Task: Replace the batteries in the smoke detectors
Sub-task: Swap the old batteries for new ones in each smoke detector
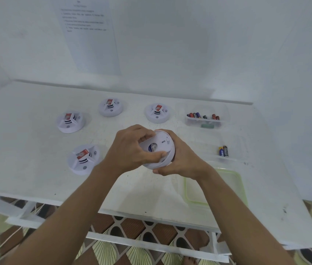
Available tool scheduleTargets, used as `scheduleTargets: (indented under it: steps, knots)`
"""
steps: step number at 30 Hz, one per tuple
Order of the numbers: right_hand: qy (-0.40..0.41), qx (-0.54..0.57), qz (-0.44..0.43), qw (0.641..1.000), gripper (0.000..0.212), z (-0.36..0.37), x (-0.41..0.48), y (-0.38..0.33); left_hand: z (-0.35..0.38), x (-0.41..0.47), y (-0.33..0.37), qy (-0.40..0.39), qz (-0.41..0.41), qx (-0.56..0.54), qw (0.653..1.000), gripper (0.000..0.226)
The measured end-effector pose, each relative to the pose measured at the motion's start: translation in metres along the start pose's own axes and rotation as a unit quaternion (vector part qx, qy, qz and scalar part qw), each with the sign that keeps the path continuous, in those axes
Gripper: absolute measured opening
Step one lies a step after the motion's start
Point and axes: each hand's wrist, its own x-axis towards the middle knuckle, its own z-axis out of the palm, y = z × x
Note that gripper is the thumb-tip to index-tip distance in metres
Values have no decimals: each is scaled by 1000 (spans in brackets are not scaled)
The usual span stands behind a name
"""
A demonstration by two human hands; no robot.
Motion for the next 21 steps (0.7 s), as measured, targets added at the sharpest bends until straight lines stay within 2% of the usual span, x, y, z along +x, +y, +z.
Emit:
scheduleTargets:
  steps: [6,14,21]
  knots:
    - [1,-14,-4,1000,94,-1,1,0,5,-3,2,17,-15,-1,1000,68]
    - [-21,-49,-14,998,97,-3,-1,-4,-1,-4,-9,4,10,-20,1000,65]
    - [-38,-25,-3,999,96,-4,-4,-5,-4,-6,-10,-35,4,-44,998,67]
